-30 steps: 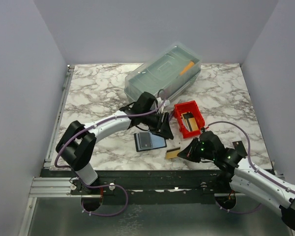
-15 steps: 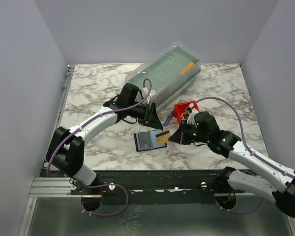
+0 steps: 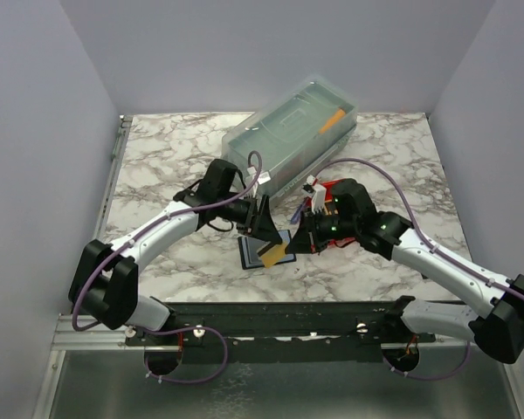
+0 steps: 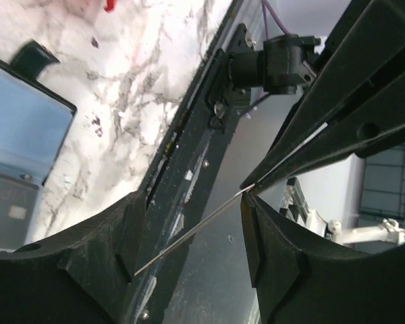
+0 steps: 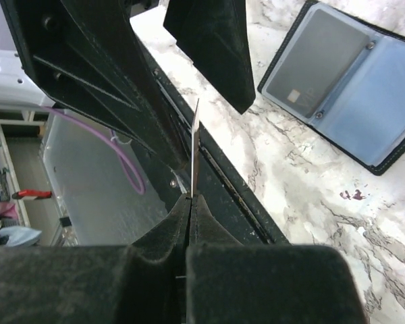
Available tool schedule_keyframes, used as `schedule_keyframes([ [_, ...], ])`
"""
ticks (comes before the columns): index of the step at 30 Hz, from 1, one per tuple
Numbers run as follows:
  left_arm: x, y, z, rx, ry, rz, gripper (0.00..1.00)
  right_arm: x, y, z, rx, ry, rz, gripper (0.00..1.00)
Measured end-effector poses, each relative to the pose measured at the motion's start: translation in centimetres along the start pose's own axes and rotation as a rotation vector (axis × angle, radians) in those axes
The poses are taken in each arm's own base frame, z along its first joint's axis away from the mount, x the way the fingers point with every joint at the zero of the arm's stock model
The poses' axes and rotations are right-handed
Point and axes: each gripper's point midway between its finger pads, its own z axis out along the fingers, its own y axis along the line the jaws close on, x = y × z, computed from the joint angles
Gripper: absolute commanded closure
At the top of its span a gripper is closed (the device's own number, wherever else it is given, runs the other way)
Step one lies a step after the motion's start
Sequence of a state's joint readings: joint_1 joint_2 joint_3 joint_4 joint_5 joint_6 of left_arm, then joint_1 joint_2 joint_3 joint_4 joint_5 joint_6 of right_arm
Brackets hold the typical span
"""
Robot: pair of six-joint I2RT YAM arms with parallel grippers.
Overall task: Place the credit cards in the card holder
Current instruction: Insert the credit card into the card slot.
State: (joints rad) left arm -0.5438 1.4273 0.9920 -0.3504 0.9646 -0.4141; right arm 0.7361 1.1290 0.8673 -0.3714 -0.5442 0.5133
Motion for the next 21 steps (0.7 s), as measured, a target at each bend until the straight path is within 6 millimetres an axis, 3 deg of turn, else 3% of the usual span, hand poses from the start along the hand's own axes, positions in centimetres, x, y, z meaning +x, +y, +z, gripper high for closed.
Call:
schedule_keyframes([
  [6,2.2,-1.3,-1.0,0.069,0.036,-0.035,0.39,-0.2,0.6,0.0,-0.028,0.019,-0.031,1.0],
  [8,2.4,-2.1,-1.3,0.097,0.039,-0.028,0.49,-0.2,0.5,-0.1,-0.029,0.02,-0.031,1.0],
  [14,2.8,-3.0,-1.7,0.136,0.051,-0.039,1.0,-0.2,0.9,-0.3,-0.052,0.022,-0.031,1.0],
  [16,2.9,-3.1,-1.8,0.144,0.056,-0.051,1.0,0.0,0.8,-0.2,-0.053,0.022,-0.027,0.99],
  [18,3.0,-2.9,-1.8,0.142,0.055,-0.053,1.0,0.1,0.4,-0.1,-0.036,0.022,-0.003,0.88],
  [20,3.0,-2.2,-1.6,0.109,0.042,-0.079,1.0,0.1,-0.4,0.1,0.008,0.01,0.038,0.6],
  [21,3.0,-1.8,-1.6,0.094,0.036,-0.089,1.0,0.0,-1.1,0.3,0.047,0.003,0.069,0.53],
])
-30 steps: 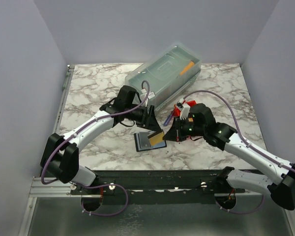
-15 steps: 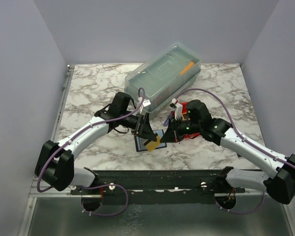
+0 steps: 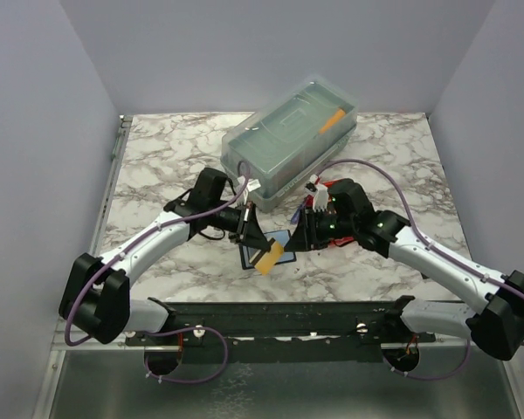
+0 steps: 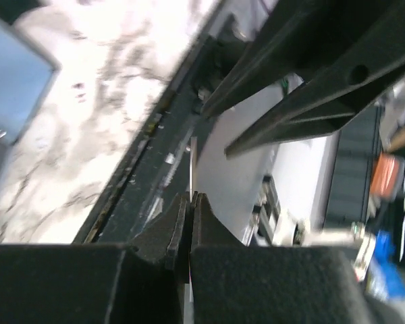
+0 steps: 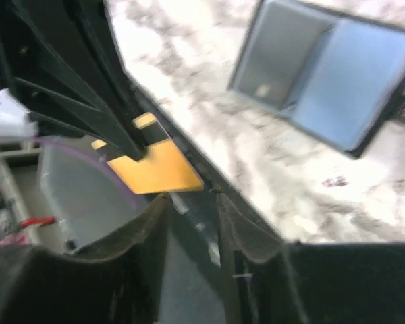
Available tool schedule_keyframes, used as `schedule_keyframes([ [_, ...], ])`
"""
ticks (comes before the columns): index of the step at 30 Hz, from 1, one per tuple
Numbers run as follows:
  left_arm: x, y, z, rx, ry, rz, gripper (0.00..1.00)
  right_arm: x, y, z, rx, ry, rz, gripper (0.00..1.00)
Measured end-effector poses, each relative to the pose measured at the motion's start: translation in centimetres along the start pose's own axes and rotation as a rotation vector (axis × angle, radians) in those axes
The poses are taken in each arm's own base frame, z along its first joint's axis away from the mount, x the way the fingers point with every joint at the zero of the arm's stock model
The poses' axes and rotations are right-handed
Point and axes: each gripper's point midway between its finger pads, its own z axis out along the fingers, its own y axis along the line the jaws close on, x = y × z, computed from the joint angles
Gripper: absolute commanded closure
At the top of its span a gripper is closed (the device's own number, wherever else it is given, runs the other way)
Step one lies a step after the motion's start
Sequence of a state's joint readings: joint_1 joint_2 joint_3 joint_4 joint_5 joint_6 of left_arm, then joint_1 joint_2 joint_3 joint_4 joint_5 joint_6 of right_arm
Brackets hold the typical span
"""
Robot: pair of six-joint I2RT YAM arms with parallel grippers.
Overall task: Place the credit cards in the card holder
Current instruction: Insert the credit card into the card slot.
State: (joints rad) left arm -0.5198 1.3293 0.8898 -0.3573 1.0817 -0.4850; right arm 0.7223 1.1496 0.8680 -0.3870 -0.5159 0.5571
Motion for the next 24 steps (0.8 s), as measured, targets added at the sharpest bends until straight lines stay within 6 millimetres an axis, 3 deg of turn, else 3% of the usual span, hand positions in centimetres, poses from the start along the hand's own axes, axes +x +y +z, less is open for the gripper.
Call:
schedule_keyframes([
  [4,-0.8,5.1,-1.2,-0.192,-0.129,-0.191,1.0,-0.1,-3.7,1.5,0.168,-0.008,0.151,0.46],
  [8,-1.2,9.3,-2.9,-0.336,-0.248,-0.386,1.0,0.6,-7.1,3.2,0.301,0.019,0.258,0.49],
  [12,-1.7,10.2,-3.2,-0.383,-0.293,-0.44,1.0,0.5,-9.3,5.3,0.383,0.056,0.306,0.8],
  [16,-2.3,11.1,-2.9,-0.39,-0.309,-0.488,1.0,-0.1,-11.1,7.2,0.442,0.064,0.326,0.83],
  [24,-2.9,12.8,-2.0,-0.376,-0.359,-0.544,1.0,0.6,-13.5,8.8,0.507,0.082,0.341,0.91],
])
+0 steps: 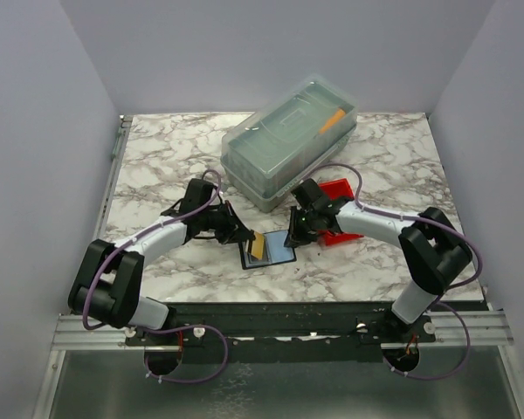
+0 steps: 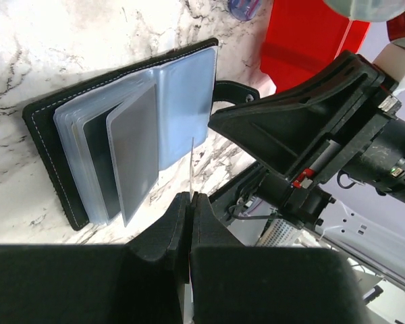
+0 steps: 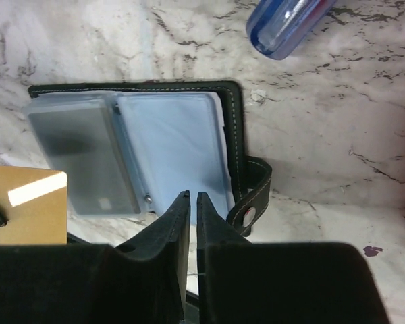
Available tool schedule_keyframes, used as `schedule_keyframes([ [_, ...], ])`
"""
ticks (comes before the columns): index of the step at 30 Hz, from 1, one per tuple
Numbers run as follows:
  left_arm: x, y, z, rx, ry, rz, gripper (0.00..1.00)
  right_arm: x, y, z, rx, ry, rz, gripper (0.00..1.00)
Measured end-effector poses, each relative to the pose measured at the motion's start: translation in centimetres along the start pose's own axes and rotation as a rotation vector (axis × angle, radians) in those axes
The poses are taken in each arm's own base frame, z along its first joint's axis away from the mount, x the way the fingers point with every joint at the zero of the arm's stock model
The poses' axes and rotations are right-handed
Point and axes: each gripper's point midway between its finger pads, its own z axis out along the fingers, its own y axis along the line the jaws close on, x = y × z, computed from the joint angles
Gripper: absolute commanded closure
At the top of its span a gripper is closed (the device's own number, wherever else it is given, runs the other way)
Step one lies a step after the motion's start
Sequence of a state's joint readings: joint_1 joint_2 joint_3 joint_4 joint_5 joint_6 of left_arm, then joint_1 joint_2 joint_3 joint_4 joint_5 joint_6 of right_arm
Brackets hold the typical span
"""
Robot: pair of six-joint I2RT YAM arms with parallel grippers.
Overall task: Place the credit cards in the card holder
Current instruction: Insert the credit card into the card slot.
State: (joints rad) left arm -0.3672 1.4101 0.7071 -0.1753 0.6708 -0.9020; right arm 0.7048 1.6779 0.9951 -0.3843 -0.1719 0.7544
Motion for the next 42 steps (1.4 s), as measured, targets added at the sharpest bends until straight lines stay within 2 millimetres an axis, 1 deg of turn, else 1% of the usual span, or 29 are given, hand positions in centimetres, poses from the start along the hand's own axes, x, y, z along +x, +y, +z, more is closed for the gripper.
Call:
schedule_keyframes([
  [3,0.1,0.2,0.5,0.002,-0.014,0.004,1.0,0.3,-0.7,0.6,0.012,-0.004,0.017,0.93],
  [6,0.5,0.0,1.2,-0.004,-0.031,0.042,1.0,1.3,-1.7,1.2,0.026,0.003,0.06,0.94],
  [10,0.6,0.0,2.1,-0.005,-0.055,0.067,1.0,1.3,-1.7,1.2,0.002,-0.026,0.089,0.94],
  [15,-0.2,1.2,2.8,-0.044,-0.096,0.061,1.0,1.3,-1.6,1.2,-0.012,-0.038,0.098,0.94],
  [19,-0.3,2.1,2.9,-0.07,-0.11,0.058,1.0,1.3,-1.6,1.2,-0.021,-0.046,0.1,0.94],
  [24,-0.1,4.0,2.9,-0.119,-0.121,0.032,1.0,1.3,-1.6,1.2,-0.025,-0.05,0.099,0.94],
  [32,-0.3,4.6,2.2,-0.151,-0.139,0.025,1.0,1.3,-1.6,1.2,-0.026,-0.051,0.097,0.94],
  [36,-0.5,4.8,1.8,-0.161,-0.153,0.029,1.0,1.3,-1.6,1.2,-0.026,-0.051,0.096,0.94],
  [42,-0.6,4.6,1.7,-0.155,-0.15,0.047,1.0,1.3,-1.6,1.2,-0.026,-0.051,0.093,0.94],
])
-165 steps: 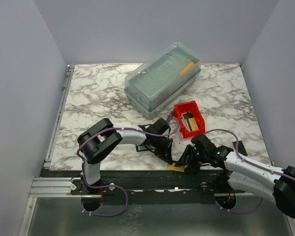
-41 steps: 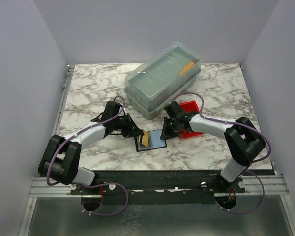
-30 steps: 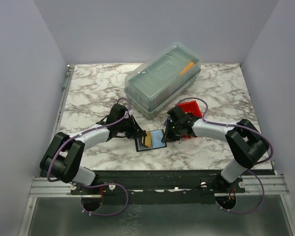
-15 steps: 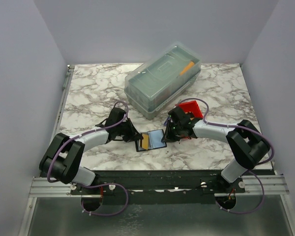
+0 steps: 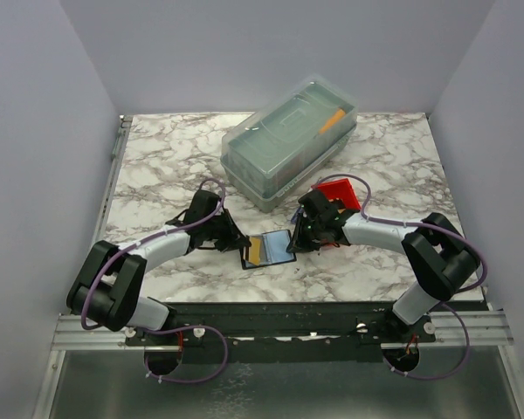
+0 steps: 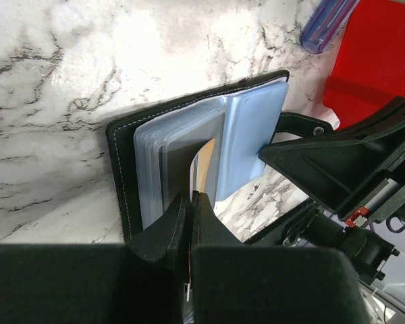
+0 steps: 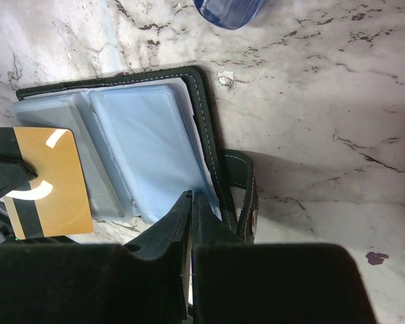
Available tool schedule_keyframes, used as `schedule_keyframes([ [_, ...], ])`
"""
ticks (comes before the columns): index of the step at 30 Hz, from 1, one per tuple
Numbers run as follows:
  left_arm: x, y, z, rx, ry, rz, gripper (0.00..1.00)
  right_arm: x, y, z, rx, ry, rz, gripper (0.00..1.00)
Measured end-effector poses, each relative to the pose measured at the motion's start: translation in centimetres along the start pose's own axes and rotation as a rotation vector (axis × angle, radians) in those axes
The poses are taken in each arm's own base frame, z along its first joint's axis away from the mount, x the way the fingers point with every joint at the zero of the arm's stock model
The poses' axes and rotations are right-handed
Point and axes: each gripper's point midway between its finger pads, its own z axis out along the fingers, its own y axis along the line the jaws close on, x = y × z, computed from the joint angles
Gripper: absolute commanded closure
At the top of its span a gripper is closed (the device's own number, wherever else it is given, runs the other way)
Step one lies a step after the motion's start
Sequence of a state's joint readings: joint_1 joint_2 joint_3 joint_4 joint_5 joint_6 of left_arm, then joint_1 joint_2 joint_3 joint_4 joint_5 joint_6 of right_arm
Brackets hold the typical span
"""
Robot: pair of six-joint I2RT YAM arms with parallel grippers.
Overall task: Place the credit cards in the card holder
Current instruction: Insert the credit card into the card slot.
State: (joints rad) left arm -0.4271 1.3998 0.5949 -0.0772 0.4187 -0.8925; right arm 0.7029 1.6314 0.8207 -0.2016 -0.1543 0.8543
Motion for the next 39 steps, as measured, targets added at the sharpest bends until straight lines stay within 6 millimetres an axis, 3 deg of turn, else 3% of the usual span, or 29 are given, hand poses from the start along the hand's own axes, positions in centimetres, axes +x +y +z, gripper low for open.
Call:
schedule_keyframes([
  [3,0.0,-0.3,-0.2,0.016,0.004,0.014,1.0,0.0,0.0,0.0,0.0,0.0,-0.003,0.93],
  [7,0.0,-1.6,-1.0,0.063,-0.003,0.035,1.0,0.0,0.2,-0.1,-0.01,0.006,-0.009,0.63],
  [9,-0.1,-2.5,-1.3,0.105,-0.011,0.036,1.0,0.0,0.7,-0.4,-0.031,0.004,-0.015,0.54],
  [13,0.0,-4.3,-2.0,0.219,-0.022,-0.005,1.0,-0.3,1.8,-2.0,-0.076,-0.007,-0.035,0.46],
  [16,0.0,-5.7,-2.5,0.293,-0.021,-0.043,1.0,-0.9,3.8,-3.9,-0.15,-0.036,-0.052,0.42],
  [21,-1.4,-9.5,-5.1,0.447,-0.084,-0.028,1.0,-2.2,8.6,-8.9,-0.378,-0.124,-0.088,0.41],
  [25,-2.4,-12.4,-7.5,0.568,-0.144,0.001,1.0,-2.1,11.4,-12.4,-0.587,-0.185,-0.104,0.43],
  [30,-3.0,-14.7,-9.3,0.689,-0.176,-0.001,1.0,-1.3,12.1,-13.0,-0.699,-0.177,-0.062,0.57],
  [36,-2.6,-14.6,-9.7,0.735,-0.17,-0.039,1.0,-1.4,12.7,-13.6,-0.779,-0.189,0.006,0.65],
  [39,-2.5,-14.6,-9.8,0.747,-0.168,-0.047,1.0,-1.7,13.3,-14.2,-0.813,-0.2,0.02,0.77],
])
